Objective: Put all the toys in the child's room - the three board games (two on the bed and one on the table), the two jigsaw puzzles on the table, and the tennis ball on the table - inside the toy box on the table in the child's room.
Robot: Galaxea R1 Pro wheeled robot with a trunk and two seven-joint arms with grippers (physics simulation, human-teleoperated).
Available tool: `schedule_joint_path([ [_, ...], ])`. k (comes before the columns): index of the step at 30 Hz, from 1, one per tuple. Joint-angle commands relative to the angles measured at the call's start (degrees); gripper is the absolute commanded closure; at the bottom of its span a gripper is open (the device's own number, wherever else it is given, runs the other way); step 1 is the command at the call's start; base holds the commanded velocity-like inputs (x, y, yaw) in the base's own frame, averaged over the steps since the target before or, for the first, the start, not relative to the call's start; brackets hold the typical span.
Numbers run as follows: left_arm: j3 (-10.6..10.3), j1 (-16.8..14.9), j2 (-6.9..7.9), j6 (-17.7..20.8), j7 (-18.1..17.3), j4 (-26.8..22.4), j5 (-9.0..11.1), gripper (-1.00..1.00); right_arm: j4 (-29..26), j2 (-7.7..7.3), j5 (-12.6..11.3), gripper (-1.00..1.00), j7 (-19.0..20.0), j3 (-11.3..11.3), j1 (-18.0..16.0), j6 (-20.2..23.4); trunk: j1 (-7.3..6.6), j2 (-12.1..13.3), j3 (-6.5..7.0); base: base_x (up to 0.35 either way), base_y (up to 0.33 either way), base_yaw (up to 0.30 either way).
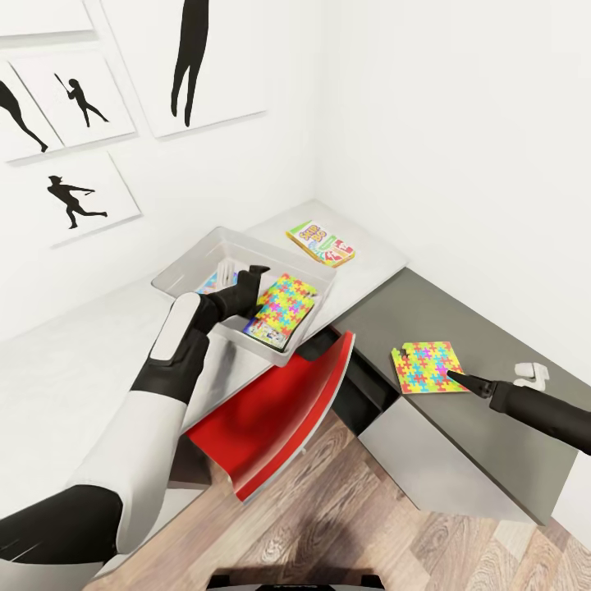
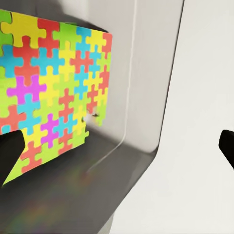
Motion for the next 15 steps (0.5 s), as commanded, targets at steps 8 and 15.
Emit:
schedule_joint_path([
  [8,-0.1,0.2,-0.09,0.1,3.3,-1.8,0.8,-1.0,0.0,0.01,-0.1,-1.0,0.1,-0.1,0.0,0.5,0.03,-0.1,-0.08,0.0,0.0,0.0],
  [15,-0.1,0.3,-0.08,0.1,4.1,-2.9,0.9,-1.0,0.0,-0.09,-0.2,-1.0,0.1,0.0,0.0,0.5,0.03,-0.1,-0.08,0.0,0.0,0.0],
])
